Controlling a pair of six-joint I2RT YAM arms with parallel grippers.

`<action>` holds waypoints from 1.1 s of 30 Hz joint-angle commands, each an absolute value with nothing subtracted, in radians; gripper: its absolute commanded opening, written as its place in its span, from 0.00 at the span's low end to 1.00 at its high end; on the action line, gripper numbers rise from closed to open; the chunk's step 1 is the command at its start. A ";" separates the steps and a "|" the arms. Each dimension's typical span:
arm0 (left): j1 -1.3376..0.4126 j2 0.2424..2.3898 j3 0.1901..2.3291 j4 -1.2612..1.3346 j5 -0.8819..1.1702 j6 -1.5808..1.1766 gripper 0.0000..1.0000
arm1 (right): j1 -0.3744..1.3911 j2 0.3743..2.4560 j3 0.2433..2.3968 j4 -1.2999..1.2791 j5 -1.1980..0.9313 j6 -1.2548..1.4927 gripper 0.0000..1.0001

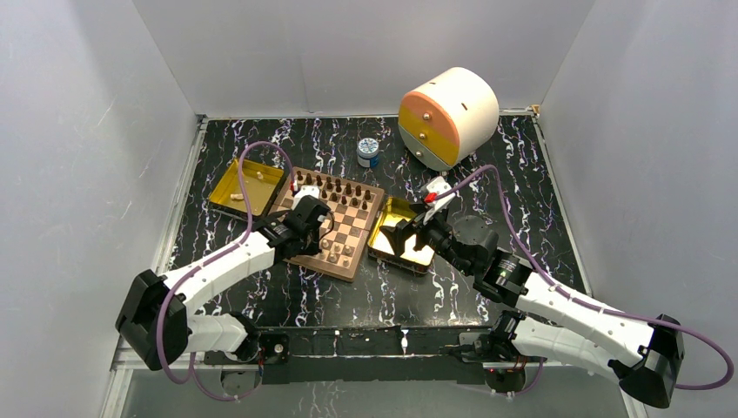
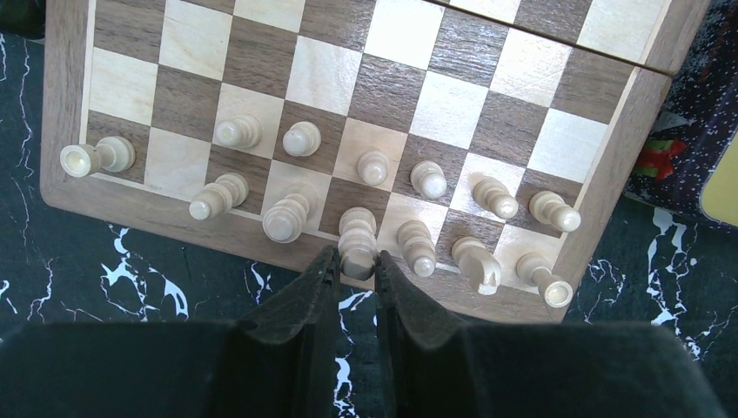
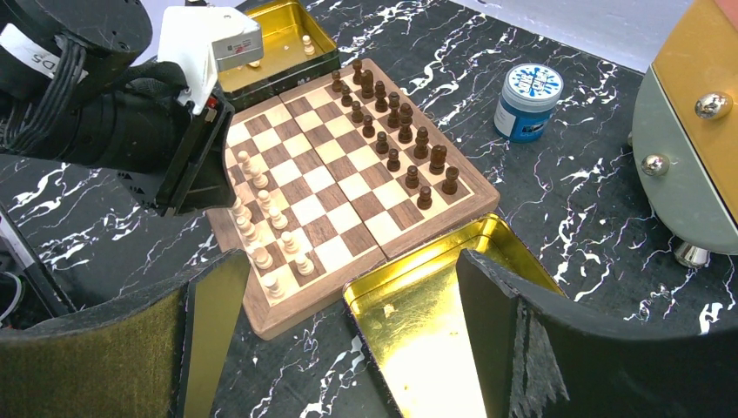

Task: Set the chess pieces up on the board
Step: Place the chess piece on the chessboard.

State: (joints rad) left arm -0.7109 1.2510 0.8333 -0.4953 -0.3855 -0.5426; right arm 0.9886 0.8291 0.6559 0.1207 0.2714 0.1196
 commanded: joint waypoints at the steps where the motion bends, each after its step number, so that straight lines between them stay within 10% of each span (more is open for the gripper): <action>1: -0.715 1.260 0.830 -0.487 -0.416 -0.545 0.10 | 0.988 0.813 0.655 0.160 0.290 0.107 0.99; 33: -0.715 1.268 0.879 -0.505 -0.414 -0.522 0.27 | 0.989 0.828 0.669 0.158 0.281 0.104 0.99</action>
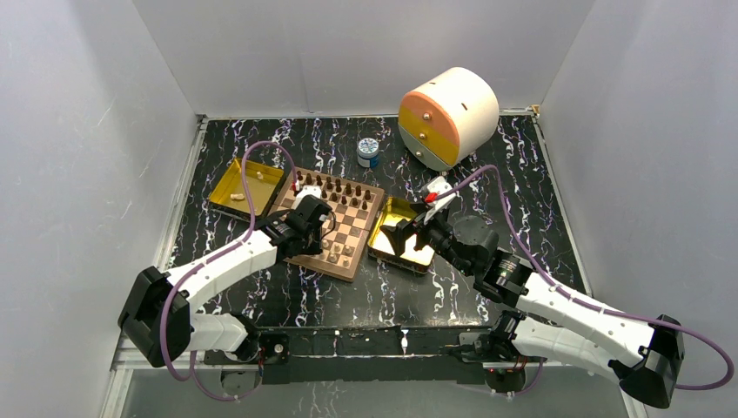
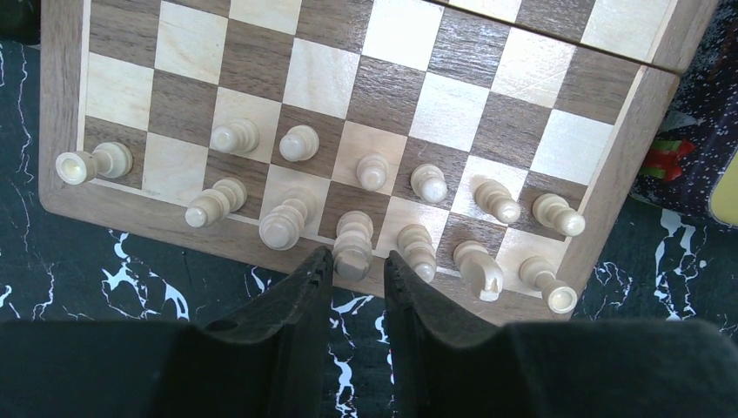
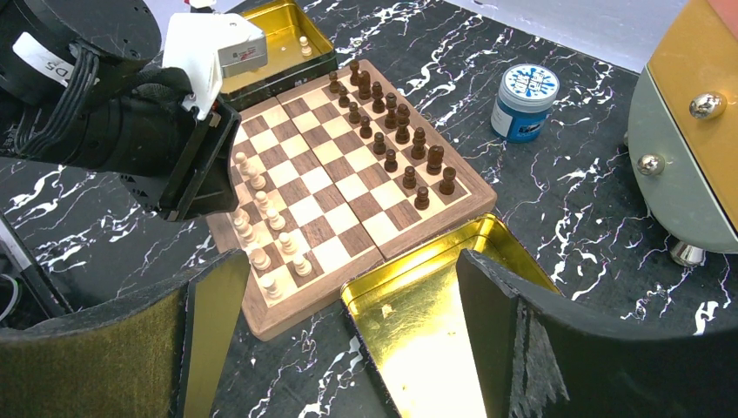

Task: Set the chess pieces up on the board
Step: Place the chess piece on the chessboard.

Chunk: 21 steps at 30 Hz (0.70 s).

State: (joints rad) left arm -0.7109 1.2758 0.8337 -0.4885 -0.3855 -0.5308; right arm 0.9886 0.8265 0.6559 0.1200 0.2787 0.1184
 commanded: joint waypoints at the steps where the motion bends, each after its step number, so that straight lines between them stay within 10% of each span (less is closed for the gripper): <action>1: -0.715 1.269 0.882 -0.505 -0.414 -0.522 0.27 | 0.989 0.827 0.669 0.158 0.279 0.104 0.99; 21: -0.637 1.328 1.189 -0.627 -0.402 -0.484 0.36 | 0.989 0.834 0.687 0.102 0.236 0.177 0.99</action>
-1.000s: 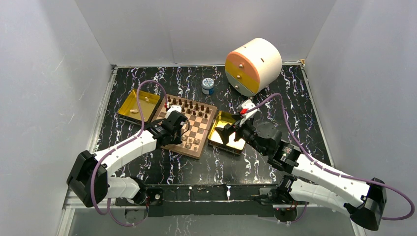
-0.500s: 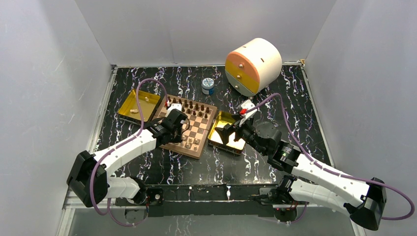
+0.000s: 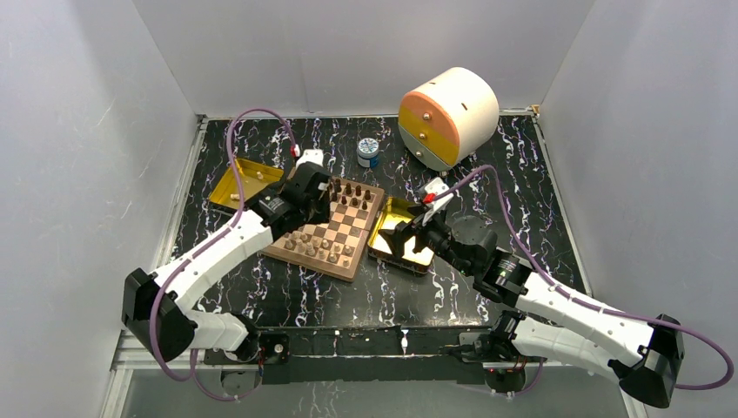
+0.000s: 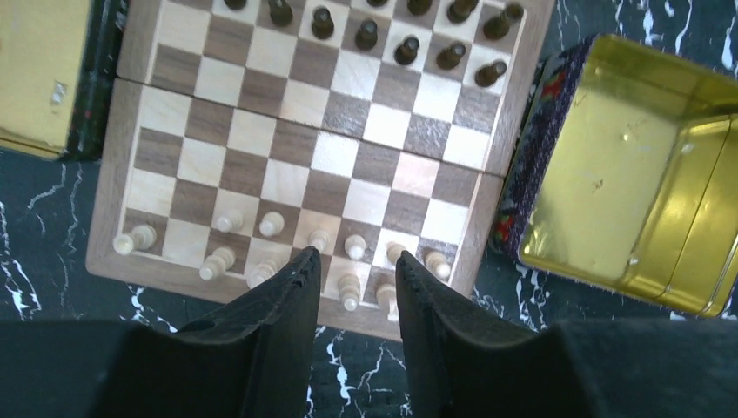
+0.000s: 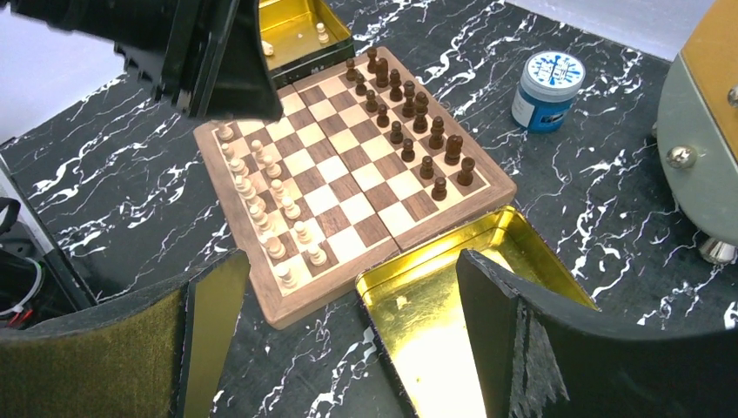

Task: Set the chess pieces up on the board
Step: Place the chess piece on the chessboard, then pick up the chess piece from the storage box.

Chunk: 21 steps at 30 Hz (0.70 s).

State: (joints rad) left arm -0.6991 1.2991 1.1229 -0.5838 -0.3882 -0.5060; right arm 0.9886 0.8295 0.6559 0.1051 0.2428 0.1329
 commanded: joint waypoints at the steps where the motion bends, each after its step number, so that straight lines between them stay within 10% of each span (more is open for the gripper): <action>1: -0.596 1.334 1.193 -0.615 -0.379 -0.474 0.37 | 0.989 0.841 0.700 0.079 0.237 0.189 0.99; 21: -0.007 1.701 1.294 -0.189 -0.131 -0.197 0.24 | 0.989 0.760 0.699 -0.009 0.250 0.196 0.99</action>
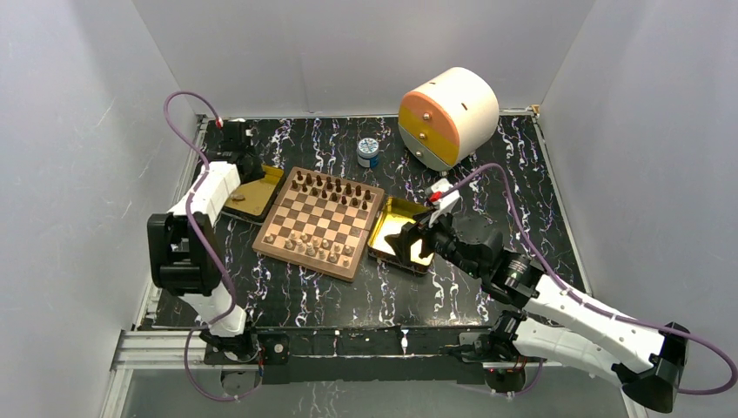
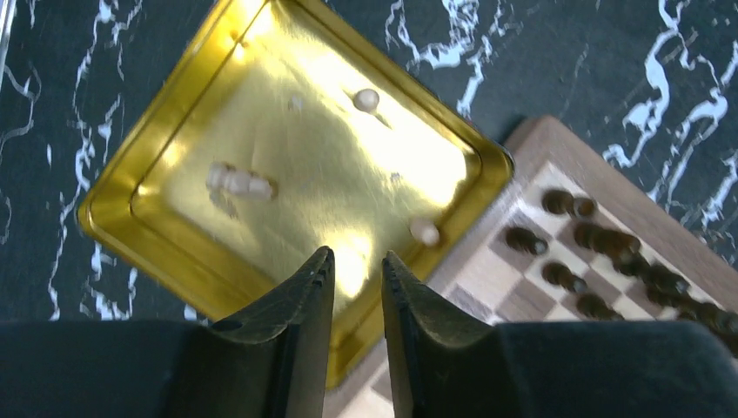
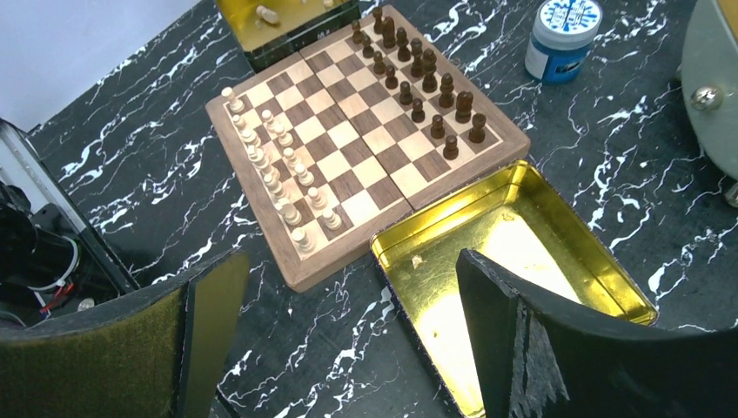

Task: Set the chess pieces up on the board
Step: Pick up the chess piece from the storage box.

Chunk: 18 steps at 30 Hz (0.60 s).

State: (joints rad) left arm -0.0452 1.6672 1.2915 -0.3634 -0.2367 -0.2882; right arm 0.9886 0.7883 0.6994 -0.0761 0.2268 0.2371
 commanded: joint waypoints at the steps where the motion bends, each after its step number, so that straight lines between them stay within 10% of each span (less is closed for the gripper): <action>1: -0.003 1.711 1.285 -0.147 -0.115 -0.172 0.24 | 0.989 0.761 0.694 0.015 0.246 0.188 0.99; 18: 0.110 1.945 1.321 0.041 0.120 -0.046 0.25 | 0.988 0.861 0.765 0.002 0.257 0.131 0.99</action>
State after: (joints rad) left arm 0.1051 1.9316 1.2808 0.0120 0.0166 -0.0837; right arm 0.9886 0.8555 0.7055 -0.0509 0.2379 0.1524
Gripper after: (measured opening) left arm 0.250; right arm 0.985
